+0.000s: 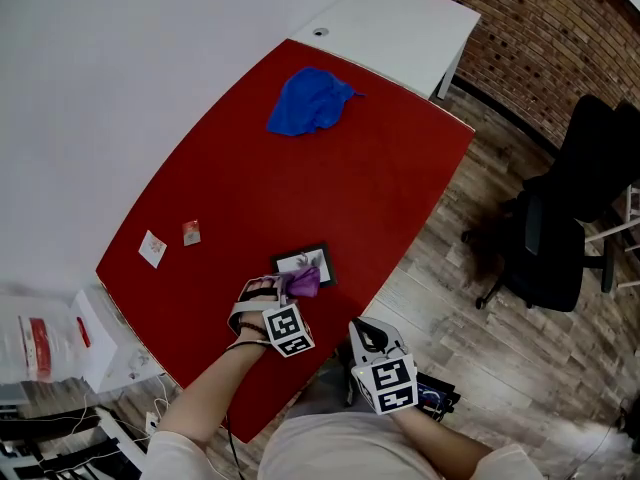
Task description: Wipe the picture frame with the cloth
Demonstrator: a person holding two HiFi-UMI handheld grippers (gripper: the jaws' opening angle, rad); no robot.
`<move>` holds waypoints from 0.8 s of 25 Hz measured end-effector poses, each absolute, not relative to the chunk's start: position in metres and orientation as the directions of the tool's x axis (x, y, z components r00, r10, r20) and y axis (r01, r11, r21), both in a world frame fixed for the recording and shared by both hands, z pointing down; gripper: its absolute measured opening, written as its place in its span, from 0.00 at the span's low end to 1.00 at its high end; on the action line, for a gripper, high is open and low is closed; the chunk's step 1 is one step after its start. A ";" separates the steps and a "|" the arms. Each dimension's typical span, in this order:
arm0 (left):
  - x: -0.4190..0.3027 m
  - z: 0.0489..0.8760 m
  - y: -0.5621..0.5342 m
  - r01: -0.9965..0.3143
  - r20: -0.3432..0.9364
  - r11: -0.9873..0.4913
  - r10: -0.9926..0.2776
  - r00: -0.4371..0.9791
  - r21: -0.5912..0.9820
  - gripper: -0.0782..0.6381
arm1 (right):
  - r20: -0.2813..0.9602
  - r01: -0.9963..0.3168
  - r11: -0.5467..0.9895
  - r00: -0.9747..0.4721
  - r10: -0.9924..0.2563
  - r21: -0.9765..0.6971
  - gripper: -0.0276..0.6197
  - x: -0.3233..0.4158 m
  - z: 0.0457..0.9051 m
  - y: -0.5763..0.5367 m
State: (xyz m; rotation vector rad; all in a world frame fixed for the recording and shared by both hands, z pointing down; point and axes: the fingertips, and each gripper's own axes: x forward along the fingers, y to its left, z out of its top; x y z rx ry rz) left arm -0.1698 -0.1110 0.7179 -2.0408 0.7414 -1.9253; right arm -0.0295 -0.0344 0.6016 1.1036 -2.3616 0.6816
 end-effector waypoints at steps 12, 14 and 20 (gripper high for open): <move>-0.170 0.731 -0.184 -0.220 0.852 -0.824 -0.519 -0.075 -0.522 0.19 | 0.599 -0.833 0.502 -0.529 -0.602 -0.232 0.05 0.001 0.606 -0.035; -0.167 0.730 -0.177 -0.207 0.852 -0.828 -0.520 -0.069 -0.522 0.19 | 0.600 -0.838 0.493 -0.524 -0.605 -0.234 0.05 0.006 0.607 -0.037; -0.150 0.731 -0.120 -0.162 0.876 -0.863 -0.483 -0.016 -0.479 0.19 | 0.594 -0.822 0.514 -0.547 -0.590 -0.246 0.05 -0.003 0.609 -0.038</move>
